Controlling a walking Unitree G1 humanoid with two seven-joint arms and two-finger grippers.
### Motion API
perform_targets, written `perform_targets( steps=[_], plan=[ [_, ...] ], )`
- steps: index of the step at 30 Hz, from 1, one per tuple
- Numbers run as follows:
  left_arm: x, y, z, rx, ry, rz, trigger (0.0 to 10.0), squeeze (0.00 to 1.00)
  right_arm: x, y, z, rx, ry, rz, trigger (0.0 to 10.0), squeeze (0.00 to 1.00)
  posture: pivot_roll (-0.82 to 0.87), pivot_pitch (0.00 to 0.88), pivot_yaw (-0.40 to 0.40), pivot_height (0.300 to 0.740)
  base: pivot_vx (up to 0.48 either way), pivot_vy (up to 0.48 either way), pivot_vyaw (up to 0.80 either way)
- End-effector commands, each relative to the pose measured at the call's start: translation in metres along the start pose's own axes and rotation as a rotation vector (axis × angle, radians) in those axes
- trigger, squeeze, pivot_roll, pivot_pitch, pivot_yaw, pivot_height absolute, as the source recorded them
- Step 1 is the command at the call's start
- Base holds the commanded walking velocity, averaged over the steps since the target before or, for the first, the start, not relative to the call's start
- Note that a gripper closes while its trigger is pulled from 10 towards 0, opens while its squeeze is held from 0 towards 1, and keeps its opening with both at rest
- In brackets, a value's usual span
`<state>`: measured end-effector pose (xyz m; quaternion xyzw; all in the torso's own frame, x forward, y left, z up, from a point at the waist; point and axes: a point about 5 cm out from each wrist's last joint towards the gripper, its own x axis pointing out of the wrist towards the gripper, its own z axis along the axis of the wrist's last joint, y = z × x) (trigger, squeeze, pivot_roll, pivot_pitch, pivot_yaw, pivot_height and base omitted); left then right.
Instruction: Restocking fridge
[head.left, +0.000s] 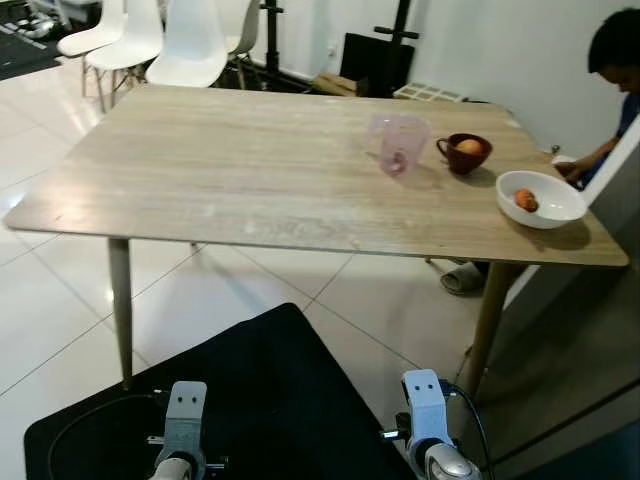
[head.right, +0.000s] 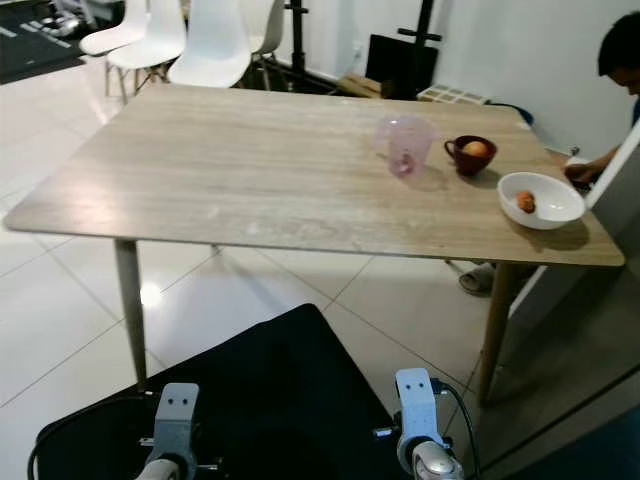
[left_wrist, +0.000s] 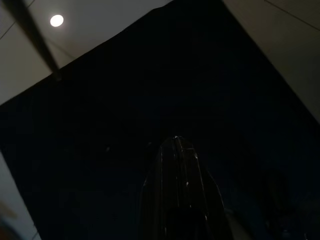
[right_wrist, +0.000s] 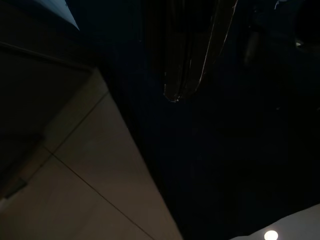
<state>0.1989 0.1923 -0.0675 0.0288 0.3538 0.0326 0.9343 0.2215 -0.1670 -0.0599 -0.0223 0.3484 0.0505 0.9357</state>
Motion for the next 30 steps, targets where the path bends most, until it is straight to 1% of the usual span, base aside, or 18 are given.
perform_targets(
  steps=[1,12,17,29,30],
  plan=[
    [-0.0005,0.0026,-0.0022,-0.001,0.013,0.004,10.0,0.0,-0.0012,-0.0035,-0.0032,0.002,0.015,-0.011,10.0,0.0,-0.07,0.073,-0.028,0.707,0.394,0.0,0.0],
    [-0.0004,0.0034,-0.0022,0.023,0.017,0.005,10.0,0.0,-0.0014,-0.003,-0.0042,0.0,0.018,-0.01,10.0,0.0,-0.07,0.071,-0.026,0.707,0.355,0.0,0.0],
    [-0.0004,0.0014,-0.0008,0.032,0.001,-0.006,10.0,0.0,-0.0014,-0.003,-0.0041,-0.001,0.018,-0.009,10.0,0.0,-0.07,0.065,-0.025,0.707,0.0,0.0,0.0],
    [-0.0001,-0.0009,-0.0002,0.046,0.0,-0.02,10.0,0.0,-0.0014,-0.0041,-0.0048,-0.002,0.029,-0.014,10.0,0.0,-0.06,0.062,-0.025,0.707,0.0,0.0,0.0],
    [0.0,-0.0011,-0.0001,0.047,0.0,-0.02,10.0,0.0,-0.0015,-0.0044,-0.0049,0.001,0.028,-0.013,10.0,0.0,-0.06,0.064,-0.026,0.707,0.0,0.0,-0.55]
  ],
)
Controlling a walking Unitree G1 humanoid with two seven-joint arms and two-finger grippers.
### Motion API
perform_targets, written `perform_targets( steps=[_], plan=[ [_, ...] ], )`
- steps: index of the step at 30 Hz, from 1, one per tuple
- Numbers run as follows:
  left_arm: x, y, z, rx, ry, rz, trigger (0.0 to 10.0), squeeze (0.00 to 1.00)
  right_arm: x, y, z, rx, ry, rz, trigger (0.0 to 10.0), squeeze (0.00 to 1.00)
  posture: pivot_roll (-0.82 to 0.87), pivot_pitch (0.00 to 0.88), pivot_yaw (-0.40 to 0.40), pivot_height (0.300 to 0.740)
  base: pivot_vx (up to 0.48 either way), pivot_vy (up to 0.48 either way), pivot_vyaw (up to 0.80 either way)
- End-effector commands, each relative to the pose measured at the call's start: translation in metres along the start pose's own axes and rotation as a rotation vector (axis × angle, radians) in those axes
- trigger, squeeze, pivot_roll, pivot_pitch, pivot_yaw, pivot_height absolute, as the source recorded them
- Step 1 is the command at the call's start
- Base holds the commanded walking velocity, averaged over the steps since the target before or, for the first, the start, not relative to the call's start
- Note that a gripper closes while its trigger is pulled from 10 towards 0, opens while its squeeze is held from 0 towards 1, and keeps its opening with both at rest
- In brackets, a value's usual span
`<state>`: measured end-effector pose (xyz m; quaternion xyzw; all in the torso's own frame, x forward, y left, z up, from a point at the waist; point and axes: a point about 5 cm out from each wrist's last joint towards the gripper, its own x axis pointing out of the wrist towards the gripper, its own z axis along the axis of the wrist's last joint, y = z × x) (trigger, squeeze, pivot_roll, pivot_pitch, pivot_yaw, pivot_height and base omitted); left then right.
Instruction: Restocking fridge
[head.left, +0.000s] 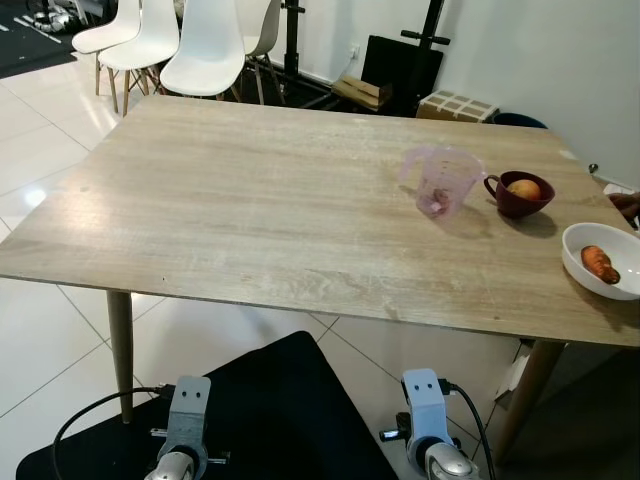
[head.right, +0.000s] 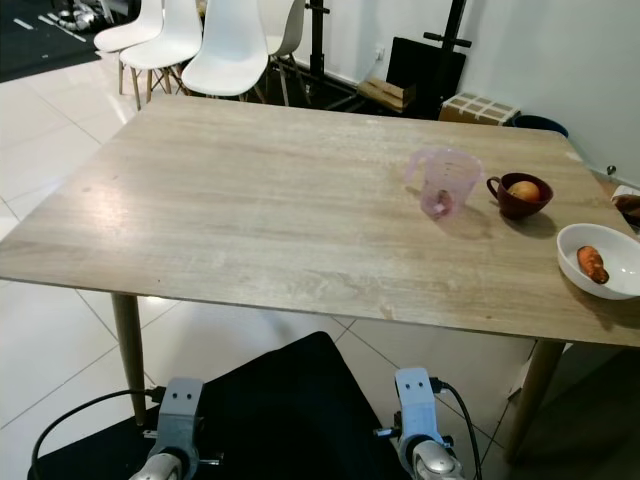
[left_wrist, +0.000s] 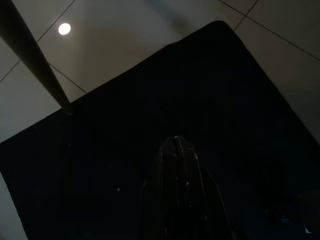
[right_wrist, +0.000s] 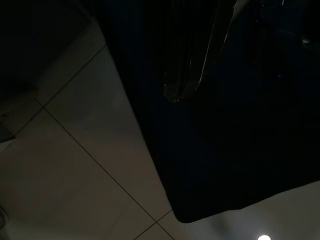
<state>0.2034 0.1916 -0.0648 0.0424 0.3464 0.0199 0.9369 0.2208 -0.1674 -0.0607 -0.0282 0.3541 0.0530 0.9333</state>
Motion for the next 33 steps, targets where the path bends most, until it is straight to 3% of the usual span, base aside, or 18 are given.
perform_targets(
  steps=[1,12,33],
  plan=[
    [-0.0016,-0.0006,-0.0051,0.013,0.018,-0.006,10.0,0.0,-0.0015,-0.0042,-0.0043,0.019,0.017,-0.014,10.0,0.0,-0.06,0.066,-0.026,0.707,0.0,0.0,-0.8],
    [-0.0021,-0.0003,-0.0069,0.008,0.026,0.001,10.0,0.0,-0.002,-0.0046,-0.0057,0.019,0.022,-0.017,10.0,0.0,-0.06,0.071,-0.028,0.707,0.0,0.0,-0.8],
    [-0.0056,0.0027,-0.0128,-0.018,0.021,0.045,10.0,0.0,-0.0018,-0.003,-0.0047,0.003,0.014,-0.005,10.0,0.0,-0.06,0.075,-0.036,0.707,0.0,0.0,0.0]
  ],
)
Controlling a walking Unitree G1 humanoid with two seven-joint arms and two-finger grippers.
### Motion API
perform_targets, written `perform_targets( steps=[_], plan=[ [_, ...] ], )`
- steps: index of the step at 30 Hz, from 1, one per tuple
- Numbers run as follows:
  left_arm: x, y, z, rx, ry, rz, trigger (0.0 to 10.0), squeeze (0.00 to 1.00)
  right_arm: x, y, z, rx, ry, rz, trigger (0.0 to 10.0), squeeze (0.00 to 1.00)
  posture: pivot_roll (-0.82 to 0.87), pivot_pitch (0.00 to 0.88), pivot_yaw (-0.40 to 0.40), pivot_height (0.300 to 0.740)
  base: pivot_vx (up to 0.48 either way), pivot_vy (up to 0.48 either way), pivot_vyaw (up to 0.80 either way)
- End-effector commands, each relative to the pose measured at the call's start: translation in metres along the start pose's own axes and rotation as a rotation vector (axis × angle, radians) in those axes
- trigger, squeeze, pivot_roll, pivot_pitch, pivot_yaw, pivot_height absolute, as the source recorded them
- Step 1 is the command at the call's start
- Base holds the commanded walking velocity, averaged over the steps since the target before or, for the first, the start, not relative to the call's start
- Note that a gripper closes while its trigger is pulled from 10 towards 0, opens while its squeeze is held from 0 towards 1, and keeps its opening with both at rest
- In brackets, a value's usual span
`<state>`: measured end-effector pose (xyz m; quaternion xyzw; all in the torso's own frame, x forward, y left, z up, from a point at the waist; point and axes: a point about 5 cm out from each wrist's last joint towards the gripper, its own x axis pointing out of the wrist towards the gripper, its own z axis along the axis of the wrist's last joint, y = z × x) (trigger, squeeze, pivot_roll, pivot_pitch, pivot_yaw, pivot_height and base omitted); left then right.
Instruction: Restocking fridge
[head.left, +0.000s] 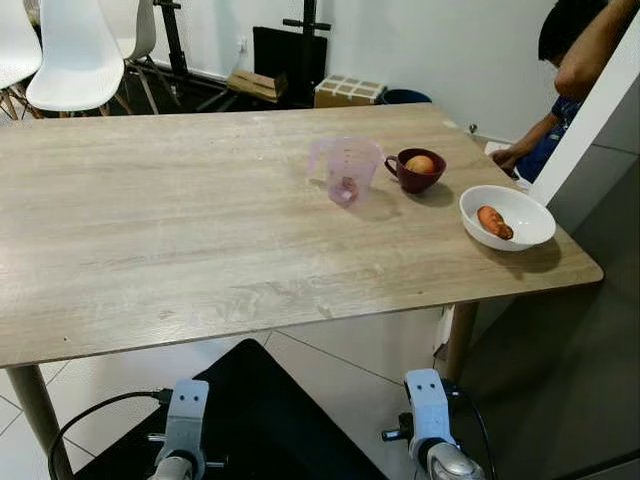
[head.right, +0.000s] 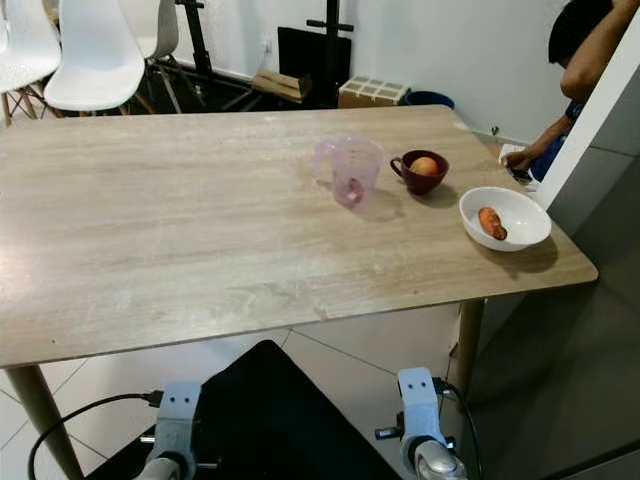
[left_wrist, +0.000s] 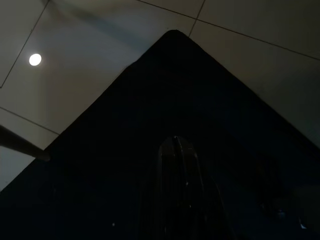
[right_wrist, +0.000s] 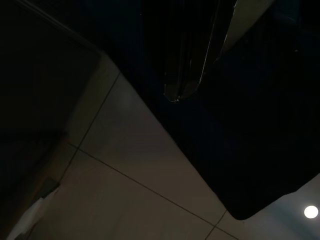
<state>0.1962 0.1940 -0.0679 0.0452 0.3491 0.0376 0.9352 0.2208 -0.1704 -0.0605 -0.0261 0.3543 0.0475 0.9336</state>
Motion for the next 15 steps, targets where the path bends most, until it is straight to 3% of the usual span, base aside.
perform_targets(
  steps=[1,8,15],
  plan=[
    [-0.0022,0.0006,-0.0057,-0.011,0.013,0.01,10.0,0.0,-0.0014,-0.0001,-0.0045,-0.005,0.014,0.004,10.0,0.0,-0.06,0.075,-0.036,0.707,0.0,0.0,0.0],
    [-0.0036,0.0048,-0.0113,-0.01,0.044,0.041,10.0,0.0,-0.0015,0.0004,-0.0049,-0.006,0.014,0.008,10.0,0.0,-0.06,0.078,-0.036,0.707,0.0,0.0,0.0],
    [-0.0047,0.0057,-0.0148,-0.007,0.058,0.035,10.0,0.0,-0.002,0.0015,-0.0064,-0.006,0.016,0.011,10.0,0.0,-0.05,0.08,-0.036,0.707,0.0,0.333,0.0]
  ],
)
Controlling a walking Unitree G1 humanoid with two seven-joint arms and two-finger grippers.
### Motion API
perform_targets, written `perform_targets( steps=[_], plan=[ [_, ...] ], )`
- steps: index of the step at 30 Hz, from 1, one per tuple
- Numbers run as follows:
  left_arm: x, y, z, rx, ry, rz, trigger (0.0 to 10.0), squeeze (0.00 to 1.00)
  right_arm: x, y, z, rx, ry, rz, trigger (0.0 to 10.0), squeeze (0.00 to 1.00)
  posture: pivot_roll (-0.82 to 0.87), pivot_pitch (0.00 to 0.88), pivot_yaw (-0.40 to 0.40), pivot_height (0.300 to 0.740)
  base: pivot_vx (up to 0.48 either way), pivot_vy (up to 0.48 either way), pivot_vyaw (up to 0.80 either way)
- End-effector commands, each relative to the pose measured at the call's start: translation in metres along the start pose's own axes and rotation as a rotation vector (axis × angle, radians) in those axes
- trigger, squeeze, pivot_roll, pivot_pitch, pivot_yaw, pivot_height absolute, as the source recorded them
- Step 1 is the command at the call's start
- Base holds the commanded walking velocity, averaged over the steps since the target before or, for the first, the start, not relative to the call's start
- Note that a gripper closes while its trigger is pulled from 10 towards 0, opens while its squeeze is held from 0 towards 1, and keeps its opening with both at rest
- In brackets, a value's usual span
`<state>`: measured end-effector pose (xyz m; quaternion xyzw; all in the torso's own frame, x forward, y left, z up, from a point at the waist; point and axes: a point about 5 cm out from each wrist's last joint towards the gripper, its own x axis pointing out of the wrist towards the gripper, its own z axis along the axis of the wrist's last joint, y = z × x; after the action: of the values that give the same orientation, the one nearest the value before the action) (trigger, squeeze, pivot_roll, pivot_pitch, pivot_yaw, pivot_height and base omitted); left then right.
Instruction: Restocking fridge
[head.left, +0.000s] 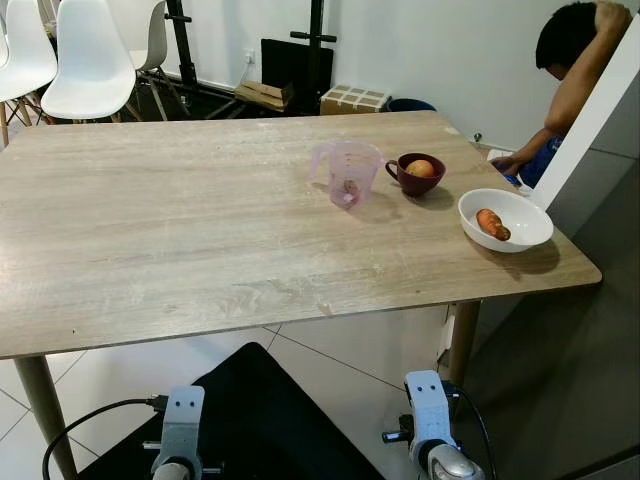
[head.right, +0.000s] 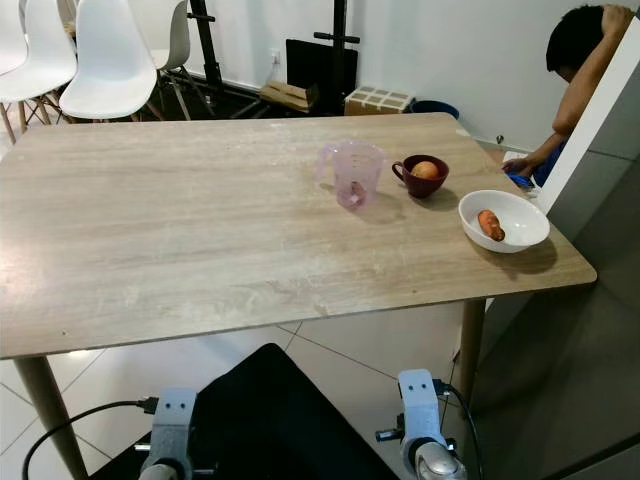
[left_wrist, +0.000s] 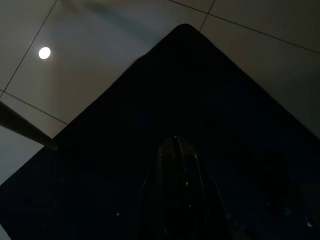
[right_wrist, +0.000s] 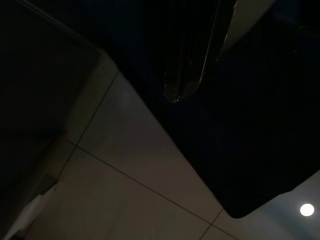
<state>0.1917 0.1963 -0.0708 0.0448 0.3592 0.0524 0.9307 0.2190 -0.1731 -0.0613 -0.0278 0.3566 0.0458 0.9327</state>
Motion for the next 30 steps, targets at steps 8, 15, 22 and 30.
perform_targets(
  steps=[8,15,22,30],
  plan=[
    [-0.003,0.004,-0.01,0.01,0.034,-0.007,10.0,0.0,-0.001,0.005,-0.005,-0.006,0.013,0.016,10.0,0.0,-0.05,0.079,-0.037,0.707,0.0,0.0,0.0],
    [-0.002,0.005,-0.008,0.012,0.03,-0.011,10.0,0.0,-0.002,-0.003,-0.003,-0.011,0.01,0.007,10.0,0.0,-0.06,0.073,-0.038,0.707,0.0,0.0,0.0],
    [0.0,0.007,-0.002,0.014,0.009,0.003,10.0,0.0,-0.003,-0.01,-0.003,-0.018,0.012,-0.01,10.0,0.0,-0.06,0.072,-0.037,0.707,0.0,0.0,0.0],
    [0.001,0.005,0.002,-0.005,-0.009,0.02,10.0,0.0,-0.002,-0.004,-0.003,-0.016,0.006,0.003,10.0,0.0,-0.06,0.068,-0.035,0.707,0.0,-0.36,0.0]
  ],
)
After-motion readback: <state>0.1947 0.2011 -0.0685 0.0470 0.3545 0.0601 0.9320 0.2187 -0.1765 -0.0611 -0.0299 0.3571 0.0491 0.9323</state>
